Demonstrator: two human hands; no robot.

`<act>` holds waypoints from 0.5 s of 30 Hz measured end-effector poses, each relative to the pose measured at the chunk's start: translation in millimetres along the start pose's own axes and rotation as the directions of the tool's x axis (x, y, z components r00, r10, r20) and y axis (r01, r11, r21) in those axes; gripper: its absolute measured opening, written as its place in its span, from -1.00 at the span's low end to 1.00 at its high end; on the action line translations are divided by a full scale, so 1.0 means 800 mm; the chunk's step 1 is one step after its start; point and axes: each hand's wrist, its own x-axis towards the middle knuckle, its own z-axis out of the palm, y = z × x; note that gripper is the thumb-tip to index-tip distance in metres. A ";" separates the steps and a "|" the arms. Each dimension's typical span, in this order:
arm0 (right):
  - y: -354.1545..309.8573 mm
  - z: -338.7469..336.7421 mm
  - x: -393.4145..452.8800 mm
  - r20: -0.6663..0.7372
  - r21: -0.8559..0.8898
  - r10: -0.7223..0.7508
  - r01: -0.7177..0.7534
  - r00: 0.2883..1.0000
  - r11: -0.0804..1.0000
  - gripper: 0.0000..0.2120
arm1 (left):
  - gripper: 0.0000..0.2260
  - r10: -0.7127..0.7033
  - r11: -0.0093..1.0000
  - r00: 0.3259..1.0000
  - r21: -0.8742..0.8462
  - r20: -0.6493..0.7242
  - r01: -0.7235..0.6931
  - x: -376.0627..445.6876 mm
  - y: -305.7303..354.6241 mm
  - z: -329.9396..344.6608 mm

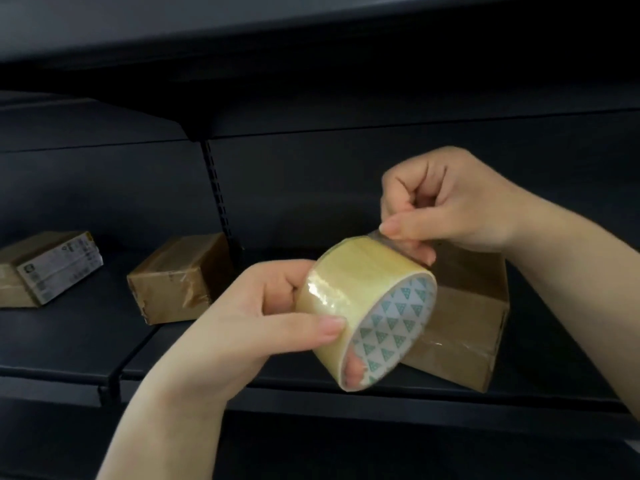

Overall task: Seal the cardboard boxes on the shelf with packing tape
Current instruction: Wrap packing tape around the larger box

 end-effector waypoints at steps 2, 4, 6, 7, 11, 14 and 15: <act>0.013 -0.008 -0.002 -0.038 0.160 0.004 0.002 0.999 0.987 -0.78 | -0.74 -0.035 0.997 0.996 -0.069 -0.079 0.029 0.002 -0.003 0.003; 0.025 -0.023 -0.009 -0.097 0.288 0.048 -0.018 0.994 0.957 -0.74 | -0.72 -0.121 0.993 0.966 -0.046 -0.227 0.113 0.004 -0.011 0.004; 0.038 -0.038 -0.018 -0.121 0.356 0.145 -0.093 0.982 0.930 -0.69 | -0.66 -0.159 0.986 0.949 -0.086 -0.272 0.140 0.004 -0.020 0.001; 0.045 -0.043 -0.023 -0.116 0.376 0.194 -0.138 0.974 0.916 -0.65 | -0.64 -0.146 0.984 0.960 -0.138 -0.241 0.115 0.004 -0.025 0.000; 0.069 -0.049 -0.040 -0.050 0.421 0.345 -0.293 0.937 0.859 -0.63 | -0.73 -0.122 0.976 0.984 -0.196 -0.130 0.095 0.002 -0.038 0.009; 0.074 -0.034 -0.042 -0.182 0.482 0.433 -0.304 0.883 0.822 -0.70 | -0.73 -0.169 0.986 0.951 -0.052 -0.259 0.161 0.004 -0.048 0.012; 0.073 -0.025 -0.039 -0.262 0.514 0.457 -0.278 0.850 0.812 -0.70 | -0.71 -0.156 0.988 0.939 -0.042 -0.307 0.150 0.004 -0.049 0.004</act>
